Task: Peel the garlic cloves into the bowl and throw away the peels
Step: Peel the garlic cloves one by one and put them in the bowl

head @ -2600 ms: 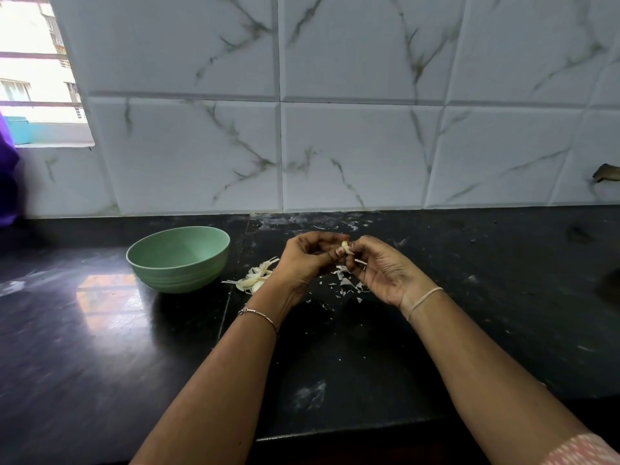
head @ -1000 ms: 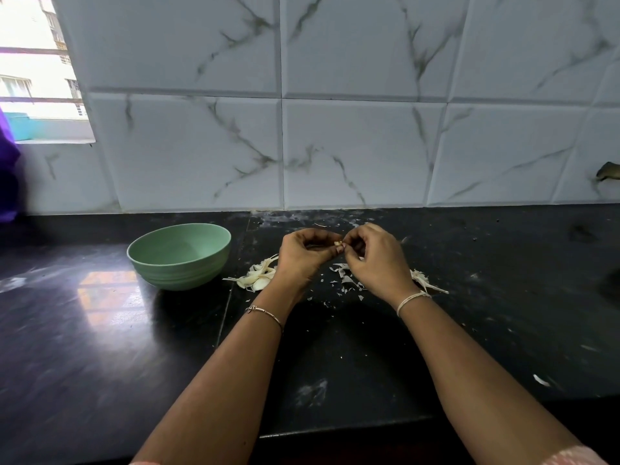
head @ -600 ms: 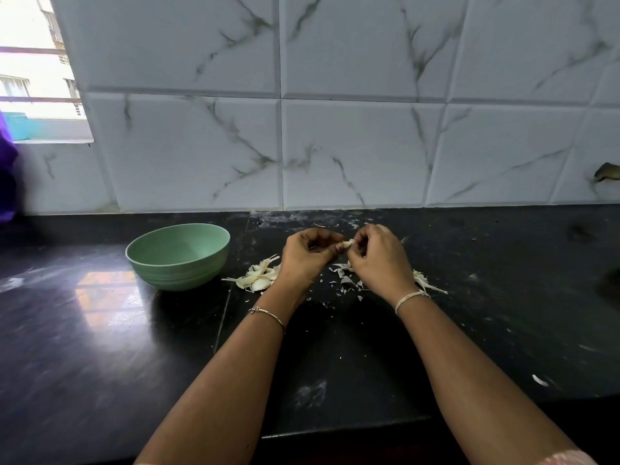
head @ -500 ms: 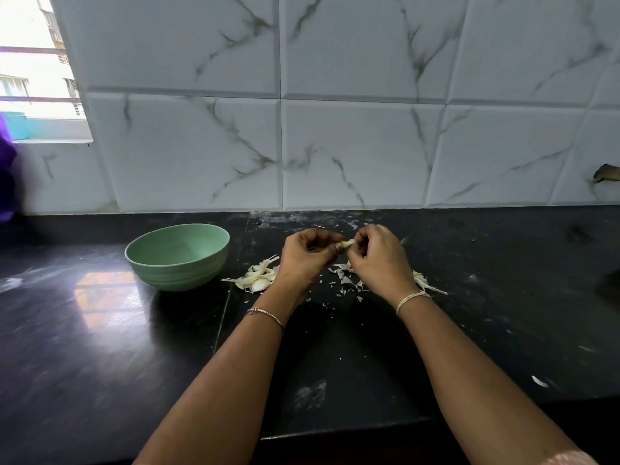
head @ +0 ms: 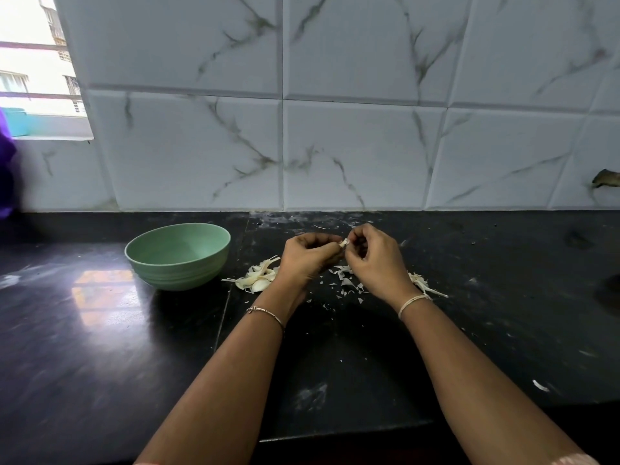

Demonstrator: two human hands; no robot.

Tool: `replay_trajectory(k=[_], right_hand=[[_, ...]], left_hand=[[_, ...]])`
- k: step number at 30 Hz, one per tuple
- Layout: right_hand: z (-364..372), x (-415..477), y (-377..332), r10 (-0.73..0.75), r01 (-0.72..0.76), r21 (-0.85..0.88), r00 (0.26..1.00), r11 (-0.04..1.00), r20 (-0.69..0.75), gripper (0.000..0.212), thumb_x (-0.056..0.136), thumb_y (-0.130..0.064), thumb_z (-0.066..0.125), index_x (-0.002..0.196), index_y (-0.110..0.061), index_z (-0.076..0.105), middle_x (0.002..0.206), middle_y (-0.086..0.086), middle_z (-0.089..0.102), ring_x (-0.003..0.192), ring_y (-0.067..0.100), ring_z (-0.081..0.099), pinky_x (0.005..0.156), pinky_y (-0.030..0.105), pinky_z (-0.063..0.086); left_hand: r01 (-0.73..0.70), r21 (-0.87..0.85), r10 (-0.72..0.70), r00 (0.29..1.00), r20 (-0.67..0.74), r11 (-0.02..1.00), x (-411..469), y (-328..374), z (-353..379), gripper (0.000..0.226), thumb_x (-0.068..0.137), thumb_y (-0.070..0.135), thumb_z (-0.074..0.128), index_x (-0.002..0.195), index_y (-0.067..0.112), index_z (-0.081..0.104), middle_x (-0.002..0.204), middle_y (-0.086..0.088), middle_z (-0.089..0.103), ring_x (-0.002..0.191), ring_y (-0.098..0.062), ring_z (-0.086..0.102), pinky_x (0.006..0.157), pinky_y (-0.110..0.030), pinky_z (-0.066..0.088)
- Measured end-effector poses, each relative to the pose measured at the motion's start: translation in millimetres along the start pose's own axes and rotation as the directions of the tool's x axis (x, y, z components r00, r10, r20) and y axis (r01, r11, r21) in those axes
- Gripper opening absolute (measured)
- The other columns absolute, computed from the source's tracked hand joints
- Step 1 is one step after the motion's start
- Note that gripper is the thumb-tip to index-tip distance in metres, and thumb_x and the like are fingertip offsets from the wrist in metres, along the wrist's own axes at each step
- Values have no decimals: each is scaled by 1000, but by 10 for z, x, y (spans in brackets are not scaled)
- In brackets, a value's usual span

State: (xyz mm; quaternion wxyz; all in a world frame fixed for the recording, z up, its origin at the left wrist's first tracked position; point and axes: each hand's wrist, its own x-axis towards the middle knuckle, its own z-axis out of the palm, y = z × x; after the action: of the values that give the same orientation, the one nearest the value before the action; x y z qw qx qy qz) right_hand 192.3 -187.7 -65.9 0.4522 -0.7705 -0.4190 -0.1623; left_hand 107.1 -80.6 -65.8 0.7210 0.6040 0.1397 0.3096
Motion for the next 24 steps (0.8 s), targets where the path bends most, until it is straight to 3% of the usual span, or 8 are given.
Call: replay_trajectory(k=[6,11,15,19,21,24], right_hand=[[21,6,-3,4,-4,12,1000,1000,18,4,84,-11,62,85,-14,60,80,2,62,70,16,58,66,33,51],[-9,-5,-10,-12,10,-80,1000,997,-27,7,84,-12,62,84,-15,55,81,0,58,69,15,53,64,26,42],[-127,26,54,72,-92,-151,988,984,-134,5,85,-14,62,86,-13,57,84,1,56,75,17,53,68,26,38],[-221,32,191,134,-112,-281,989,953,58,12,91,-24,63,91,-15,70,95,-2,55,84,13,54,73,23,37],[-227,35,199,136,-104,-295,987,950,89,17,88,-29,68,83,-14,72,96,-1,56,83,12,53,72,23,38],[-251,40,180,126,-112,-281,992,953,30,26,76,-19,81,62,-18,59,79,-5,56,69,9,53,59,17,36]], left_hand=[[3,-83,-4,1000,-22,997,-17,24,-24,17,76,-8,75,87,1,66,80,-14,68,72,-19,68,69,-23,59],[-29,35,32,996,-82,999,-30,34,29,19,74,-12,72,78,6,67,72,-9,67,67,-18,65,72,-26,58],[-38,77,47,992,-117,996,-5,17,-10,19,73,-10,74,77,7,69,71,-9,68,69,-17,65,77,-30,58],[-29,60,31,999,-34,998,-33,13,-32,18,74,-10,75,79,7,69,76,-11,70,71,-18,68,75,-29,59],[-48,85,50,999,-17,995,-36,-5,-23,19,73,-8,77,78,8,69,77,-11,71,73,-19,68,78,-31,58],[-78,109,81,996,-29,991,-26,-20,-20,21,73,-10,77,78,9,70,72,-5,71,67,-10,67,68,-21,57]])
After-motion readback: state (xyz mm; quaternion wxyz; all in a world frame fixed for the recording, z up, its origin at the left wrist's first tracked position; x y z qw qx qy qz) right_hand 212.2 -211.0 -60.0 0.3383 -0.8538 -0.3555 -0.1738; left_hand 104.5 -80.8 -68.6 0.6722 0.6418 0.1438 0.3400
